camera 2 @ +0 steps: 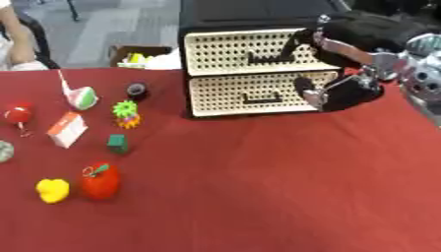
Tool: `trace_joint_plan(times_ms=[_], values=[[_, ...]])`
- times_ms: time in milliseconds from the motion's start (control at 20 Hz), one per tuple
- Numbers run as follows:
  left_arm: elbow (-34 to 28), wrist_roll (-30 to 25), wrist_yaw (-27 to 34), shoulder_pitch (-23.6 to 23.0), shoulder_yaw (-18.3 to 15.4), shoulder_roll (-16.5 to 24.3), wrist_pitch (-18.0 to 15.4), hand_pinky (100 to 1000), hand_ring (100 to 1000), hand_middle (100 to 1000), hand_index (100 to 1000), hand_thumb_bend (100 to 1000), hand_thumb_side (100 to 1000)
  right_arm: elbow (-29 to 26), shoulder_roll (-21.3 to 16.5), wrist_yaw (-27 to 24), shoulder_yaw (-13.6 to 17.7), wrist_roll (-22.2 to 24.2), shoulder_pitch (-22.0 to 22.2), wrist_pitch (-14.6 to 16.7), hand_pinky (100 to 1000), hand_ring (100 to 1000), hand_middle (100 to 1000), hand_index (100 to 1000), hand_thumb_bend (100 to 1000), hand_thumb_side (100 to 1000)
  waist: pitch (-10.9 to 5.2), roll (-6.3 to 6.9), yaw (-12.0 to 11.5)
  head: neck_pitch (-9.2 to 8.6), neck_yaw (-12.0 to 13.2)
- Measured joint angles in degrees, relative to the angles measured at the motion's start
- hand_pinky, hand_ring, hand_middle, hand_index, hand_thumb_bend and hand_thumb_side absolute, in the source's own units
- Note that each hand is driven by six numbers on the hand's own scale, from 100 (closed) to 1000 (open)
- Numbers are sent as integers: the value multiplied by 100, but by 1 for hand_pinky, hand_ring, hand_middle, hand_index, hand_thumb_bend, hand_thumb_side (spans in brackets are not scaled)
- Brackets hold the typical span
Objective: Pick up objects from table and place into drawer.
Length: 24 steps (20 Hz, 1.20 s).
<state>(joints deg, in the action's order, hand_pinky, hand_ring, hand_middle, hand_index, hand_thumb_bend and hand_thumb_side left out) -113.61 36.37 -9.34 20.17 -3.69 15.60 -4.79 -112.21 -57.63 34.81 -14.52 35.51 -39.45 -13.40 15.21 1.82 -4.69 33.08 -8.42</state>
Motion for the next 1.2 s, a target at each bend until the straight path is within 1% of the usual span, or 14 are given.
trace_joint_plan(times_ms=[100, 300, 750, 1200], values=[[0, -6, 10, 0, 1, 0, 0, 514, 569, 602, 745, 100, 777, 115, 94, 70, -67, 70, -93, 44, 100, 100, 100, 824, 100, 151, 4, -2, -4, -19, -22], [0, -13, 19, 2, 2, -1, 6, 514, 569, 600, 743, 100, 777, 322, 245, 133, -154, 145, -230, 121, 100, 100, 100, 871, 100, 147, 43, -17, -16, -43, -42], [0, -17, 24, 11, 33, -3, 10, 513, 568, 596, 741, 100, 777, 850, 522, 219, -317, 206, -602, 244, 100, 100, 100, 871, 100, 145, 80, -26, -67, -47, -114], [0, -25, 29, 21, 35, -3, 7, 513, 568, 595, 740, 100, 777, 1190, 604, 531, -346, 144, -705, 306, 100, 100, 100, 869, 100, 149, 106, -53, -78, -48, -131]])
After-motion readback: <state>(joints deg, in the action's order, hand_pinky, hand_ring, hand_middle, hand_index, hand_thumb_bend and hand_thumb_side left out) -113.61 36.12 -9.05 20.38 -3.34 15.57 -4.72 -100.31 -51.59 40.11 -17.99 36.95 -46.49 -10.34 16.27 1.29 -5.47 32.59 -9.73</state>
